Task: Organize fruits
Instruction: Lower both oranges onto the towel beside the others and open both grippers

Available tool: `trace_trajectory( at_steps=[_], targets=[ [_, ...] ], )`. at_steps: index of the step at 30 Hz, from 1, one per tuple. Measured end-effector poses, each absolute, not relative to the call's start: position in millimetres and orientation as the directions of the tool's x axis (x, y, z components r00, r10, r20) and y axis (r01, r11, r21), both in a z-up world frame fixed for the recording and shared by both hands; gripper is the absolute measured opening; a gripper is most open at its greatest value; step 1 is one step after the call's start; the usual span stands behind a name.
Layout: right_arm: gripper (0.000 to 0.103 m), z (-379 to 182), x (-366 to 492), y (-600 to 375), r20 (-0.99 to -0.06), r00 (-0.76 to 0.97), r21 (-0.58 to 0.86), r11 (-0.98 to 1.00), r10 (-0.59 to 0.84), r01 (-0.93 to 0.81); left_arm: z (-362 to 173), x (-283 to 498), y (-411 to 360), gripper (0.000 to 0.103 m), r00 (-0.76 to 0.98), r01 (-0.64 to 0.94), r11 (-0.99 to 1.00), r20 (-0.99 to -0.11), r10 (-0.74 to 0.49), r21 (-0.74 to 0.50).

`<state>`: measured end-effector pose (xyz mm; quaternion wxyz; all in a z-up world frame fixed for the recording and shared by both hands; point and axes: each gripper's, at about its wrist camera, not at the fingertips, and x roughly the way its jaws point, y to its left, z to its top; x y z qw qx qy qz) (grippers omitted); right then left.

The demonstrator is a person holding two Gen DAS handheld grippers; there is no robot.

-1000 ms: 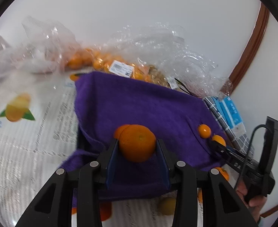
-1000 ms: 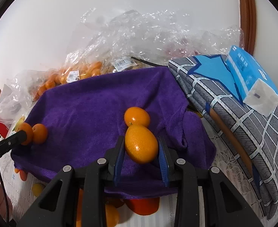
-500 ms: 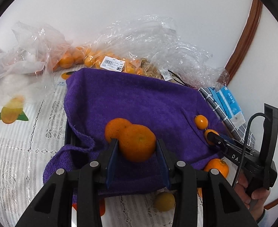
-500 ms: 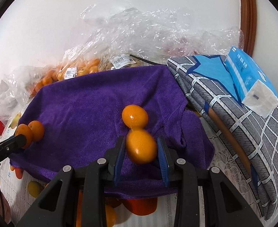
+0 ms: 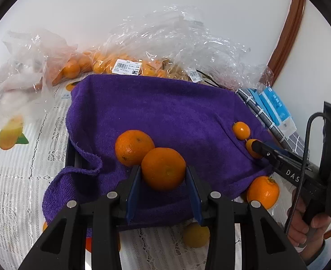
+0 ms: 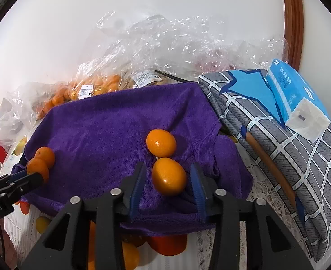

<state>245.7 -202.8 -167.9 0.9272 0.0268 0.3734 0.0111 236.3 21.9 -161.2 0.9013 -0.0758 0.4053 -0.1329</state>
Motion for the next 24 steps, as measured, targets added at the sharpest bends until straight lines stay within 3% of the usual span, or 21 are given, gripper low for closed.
trace_trajectory(
  at_steps=[24],
  targets=[
    [0.048, -164.3, 242.7, -201.9, -0.678, 0.735, 0.035, 0.999, 0.018, 0.008, -160.0, 237.5, 14.4, 0.038, 0.637, 0.192, 0.964, -0.724, -0.264, -0.182]
  ],
)
